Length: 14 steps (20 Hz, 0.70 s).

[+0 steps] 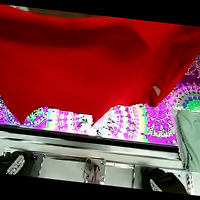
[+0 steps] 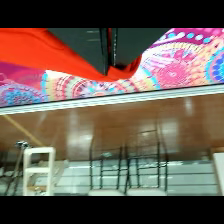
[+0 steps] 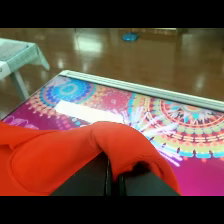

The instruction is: Fold the shirts.

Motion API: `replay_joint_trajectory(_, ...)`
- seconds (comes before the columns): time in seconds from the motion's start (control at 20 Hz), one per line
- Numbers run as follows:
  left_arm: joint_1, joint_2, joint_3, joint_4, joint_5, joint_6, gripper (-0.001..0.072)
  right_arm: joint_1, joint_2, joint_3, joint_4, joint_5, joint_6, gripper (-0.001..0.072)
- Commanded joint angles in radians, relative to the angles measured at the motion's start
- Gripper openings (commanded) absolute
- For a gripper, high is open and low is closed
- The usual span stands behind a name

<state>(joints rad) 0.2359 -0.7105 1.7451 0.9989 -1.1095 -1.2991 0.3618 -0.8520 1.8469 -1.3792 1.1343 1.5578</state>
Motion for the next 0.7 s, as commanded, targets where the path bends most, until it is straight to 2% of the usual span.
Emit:
replay_joint_trajectory(0.0,0.0,0.029,0.004,0.064,-0.036,-0.008,0.0035,0.001,0.003,0.003,-0.016,-0.034,0.013,0.0061)
replay_joint_trajectory(0.15,0.001,0.066,0.004,0.071,-0.122,-0.019,0.0035,0.001,0.024,0.015,-0.016,-0.04,0.013,0.0061)
replay_joint_trajectory(0.3,0.0,0.091,0.003,0.076,-0.259,-0.096,0.0035,0.001,0.06,0.054,-0.033,-0.022,0.014,0.0061)
replay_joint_trajectory(0.55,0.0,0.108,0.003,0.075,-0.432,-0.185,0.0035,0.001,0.075,0.126,-0.115,0.228,0.062,0.0061)
replay_joint_trajectory(0.65,0.001,0.109,0.003,0.076,-0.469,-0.219,0.0035,0.001,0.075,0.126,-0.116,0.266,0.062,0.0061)
